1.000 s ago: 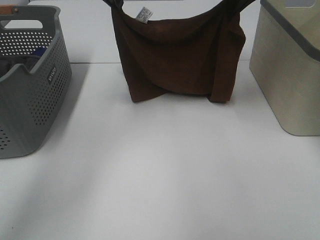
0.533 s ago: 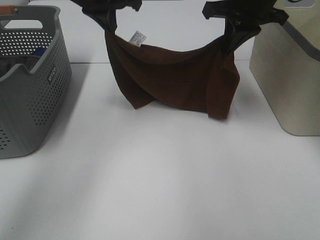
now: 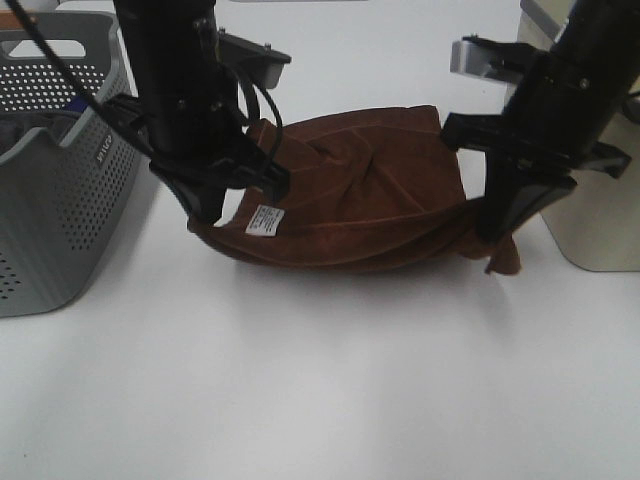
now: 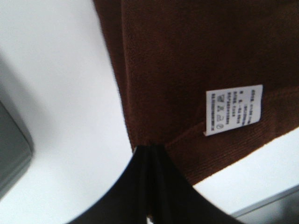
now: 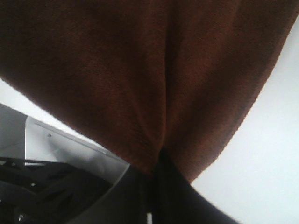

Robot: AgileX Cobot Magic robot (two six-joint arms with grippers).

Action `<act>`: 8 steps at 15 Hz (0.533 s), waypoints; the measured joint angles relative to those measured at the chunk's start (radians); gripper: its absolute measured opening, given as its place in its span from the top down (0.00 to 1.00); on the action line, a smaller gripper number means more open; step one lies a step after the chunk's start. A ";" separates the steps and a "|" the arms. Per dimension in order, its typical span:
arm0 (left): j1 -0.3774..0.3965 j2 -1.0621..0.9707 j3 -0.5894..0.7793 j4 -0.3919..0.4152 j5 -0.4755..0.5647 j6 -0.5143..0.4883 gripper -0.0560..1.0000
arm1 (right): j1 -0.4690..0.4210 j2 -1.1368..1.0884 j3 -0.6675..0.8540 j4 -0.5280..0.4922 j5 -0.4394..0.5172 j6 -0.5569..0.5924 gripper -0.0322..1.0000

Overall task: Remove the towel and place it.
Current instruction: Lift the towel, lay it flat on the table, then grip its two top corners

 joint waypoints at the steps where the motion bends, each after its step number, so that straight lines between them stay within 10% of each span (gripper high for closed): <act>1: -0.026 -0.032 0.057 0.003 0.000 -0.023 0.95 | 0.000 -0.031 0.066 0.007 0.000 -0.008 0.97; 8: -0.235 -0.179 0.367 -0.016 -0.012 -0.219 0.95 | 0.000 -0.249 0.447 0.073 -0.002 -0.021 0.97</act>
